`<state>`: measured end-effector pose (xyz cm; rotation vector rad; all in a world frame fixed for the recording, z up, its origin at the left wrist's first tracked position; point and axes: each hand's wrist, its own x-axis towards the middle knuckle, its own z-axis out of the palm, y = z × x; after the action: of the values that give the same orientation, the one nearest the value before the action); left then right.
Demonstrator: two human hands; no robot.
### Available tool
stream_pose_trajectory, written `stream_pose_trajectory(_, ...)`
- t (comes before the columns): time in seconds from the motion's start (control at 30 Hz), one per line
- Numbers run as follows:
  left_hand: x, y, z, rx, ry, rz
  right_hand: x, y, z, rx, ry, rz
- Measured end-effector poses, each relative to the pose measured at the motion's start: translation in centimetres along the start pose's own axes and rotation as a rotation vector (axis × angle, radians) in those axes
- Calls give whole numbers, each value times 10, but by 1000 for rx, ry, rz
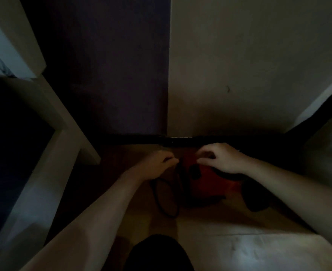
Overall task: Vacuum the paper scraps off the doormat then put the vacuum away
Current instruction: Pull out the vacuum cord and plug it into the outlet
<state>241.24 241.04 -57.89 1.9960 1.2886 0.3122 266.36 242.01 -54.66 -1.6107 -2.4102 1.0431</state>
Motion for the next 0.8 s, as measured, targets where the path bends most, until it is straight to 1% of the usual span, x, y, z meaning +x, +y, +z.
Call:
stream_pose_trajectory(0.07, 9, -13, 3, 55, -48, -19, -3, 26, -18, -204, 9, 59)
stream_pose_trajectory(0.17, 18, -38, 16, 80, -170, -110, -10, 59, -16, -346, 10, 120)
stream_pose_trajectory(0.27, 25, -62, 40, 13, -303, -260, -8, 82, -6, -528, 23, 81)
stream_pose_trajectory(0.33, 28, -68, 57, -41, -350, -316, -4, 87, -5, -562, 21, 58)
stream_pose_trajectory(0.47, 40, -69, 91, -158, -313, -344, 0, 92, -3, -572, 23, 29)
stream_pose_trajectory(0.57, 50, -75, 113, -184, -210, -367, 1, 95, 0, -588, 42, 12)
stream_pose_trajectory(0.67, 62, -73, 122, -240, -104, -283, 2, 96, 0, -591, 50, 3)
stream_pose_trajectory(0.73, 69, -73, 124, -336, -89, -297, 4, 97, 0, -592, 55, 1)
stream_pose_trajectory(0.8, 72, -76, 125, -374, -73, -320, 5, 98, 1, -599, 66, -9)
